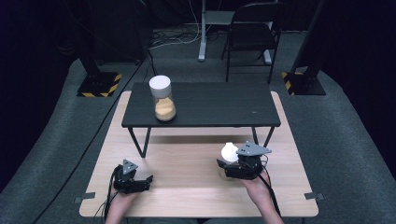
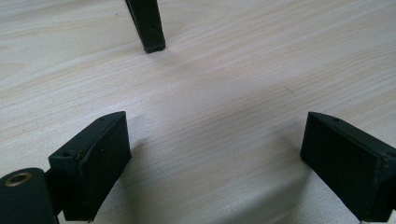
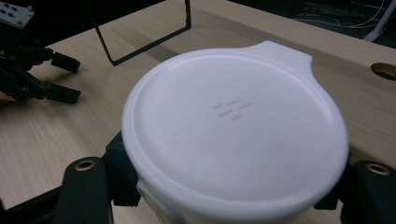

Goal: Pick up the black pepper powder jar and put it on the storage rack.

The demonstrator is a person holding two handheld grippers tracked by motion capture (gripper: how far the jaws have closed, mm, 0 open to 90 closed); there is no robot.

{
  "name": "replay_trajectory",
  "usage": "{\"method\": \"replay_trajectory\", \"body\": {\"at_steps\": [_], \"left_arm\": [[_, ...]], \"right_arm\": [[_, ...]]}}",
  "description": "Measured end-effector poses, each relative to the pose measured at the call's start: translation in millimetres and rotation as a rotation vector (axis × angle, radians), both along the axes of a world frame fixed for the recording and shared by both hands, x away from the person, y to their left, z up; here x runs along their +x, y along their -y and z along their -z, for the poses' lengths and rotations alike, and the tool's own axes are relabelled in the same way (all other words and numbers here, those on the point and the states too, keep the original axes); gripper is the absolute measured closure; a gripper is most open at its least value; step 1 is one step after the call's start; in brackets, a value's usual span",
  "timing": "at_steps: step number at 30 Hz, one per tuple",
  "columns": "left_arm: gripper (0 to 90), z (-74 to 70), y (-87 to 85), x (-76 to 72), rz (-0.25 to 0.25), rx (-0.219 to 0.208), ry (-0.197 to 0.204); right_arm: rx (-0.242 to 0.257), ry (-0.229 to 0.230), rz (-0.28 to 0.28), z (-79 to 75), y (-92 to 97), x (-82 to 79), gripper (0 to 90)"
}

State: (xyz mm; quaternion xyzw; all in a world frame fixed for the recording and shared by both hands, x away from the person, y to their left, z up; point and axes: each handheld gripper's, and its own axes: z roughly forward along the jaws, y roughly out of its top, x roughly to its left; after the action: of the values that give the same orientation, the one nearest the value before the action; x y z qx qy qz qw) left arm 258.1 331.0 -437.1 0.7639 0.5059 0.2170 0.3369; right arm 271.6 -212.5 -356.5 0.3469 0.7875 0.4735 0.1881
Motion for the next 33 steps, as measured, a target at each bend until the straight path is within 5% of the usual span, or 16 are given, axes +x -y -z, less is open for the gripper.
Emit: {"method": "replay_trajectory", "body": {"at_steps": [33], "left_arm": [[7.8, 0.1, 0.1, -0.1, -0.001, -0.001, 0.0]], "right_arm": [[-0.034, 0.04, -0.058, -93.9, -15.1, 0.1, 29.7]]}}
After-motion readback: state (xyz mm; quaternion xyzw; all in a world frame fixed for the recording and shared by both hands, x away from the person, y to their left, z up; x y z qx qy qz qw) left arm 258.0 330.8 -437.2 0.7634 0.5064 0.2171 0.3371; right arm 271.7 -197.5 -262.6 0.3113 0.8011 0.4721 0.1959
